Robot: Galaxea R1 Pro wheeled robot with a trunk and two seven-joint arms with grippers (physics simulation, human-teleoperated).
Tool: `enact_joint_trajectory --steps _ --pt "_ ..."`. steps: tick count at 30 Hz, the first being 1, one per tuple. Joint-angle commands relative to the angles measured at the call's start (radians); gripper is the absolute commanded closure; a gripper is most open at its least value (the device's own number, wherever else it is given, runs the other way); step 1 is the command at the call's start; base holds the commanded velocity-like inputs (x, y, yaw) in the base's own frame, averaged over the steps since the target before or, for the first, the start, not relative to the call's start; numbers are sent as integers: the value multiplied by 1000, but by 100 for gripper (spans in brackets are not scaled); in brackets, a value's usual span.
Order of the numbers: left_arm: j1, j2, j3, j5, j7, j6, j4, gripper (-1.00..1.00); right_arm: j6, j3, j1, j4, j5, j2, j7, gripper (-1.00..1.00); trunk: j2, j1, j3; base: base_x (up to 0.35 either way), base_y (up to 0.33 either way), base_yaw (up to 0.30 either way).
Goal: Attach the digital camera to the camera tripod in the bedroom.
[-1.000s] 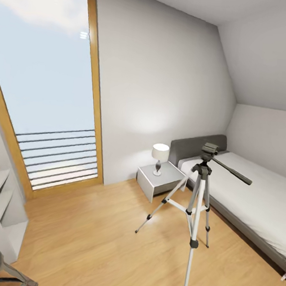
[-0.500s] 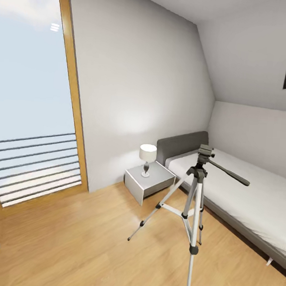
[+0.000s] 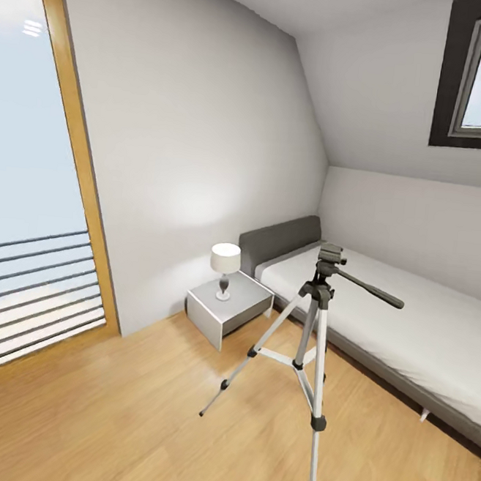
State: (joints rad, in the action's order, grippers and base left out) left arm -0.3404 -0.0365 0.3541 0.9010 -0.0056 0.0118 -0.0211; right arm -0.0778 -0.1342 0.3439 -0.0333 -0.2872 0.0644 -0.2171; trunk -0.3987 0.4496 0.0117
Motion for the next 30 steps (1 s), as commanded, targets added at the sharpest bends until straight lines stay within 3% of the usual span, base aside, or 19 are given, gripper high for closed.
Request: enact_joint_trajectory --steps 1,30 --pt "0 0 8 7 0 1 0 100 -2 -8 1 -2 -9 0 -2 -100 -1 1 1 28 29 -286" --pt "0 0 8 7 0 0 0 100 -2 -8 1 0 -9 2 3 -100 -1 1 1 16 14 -286"
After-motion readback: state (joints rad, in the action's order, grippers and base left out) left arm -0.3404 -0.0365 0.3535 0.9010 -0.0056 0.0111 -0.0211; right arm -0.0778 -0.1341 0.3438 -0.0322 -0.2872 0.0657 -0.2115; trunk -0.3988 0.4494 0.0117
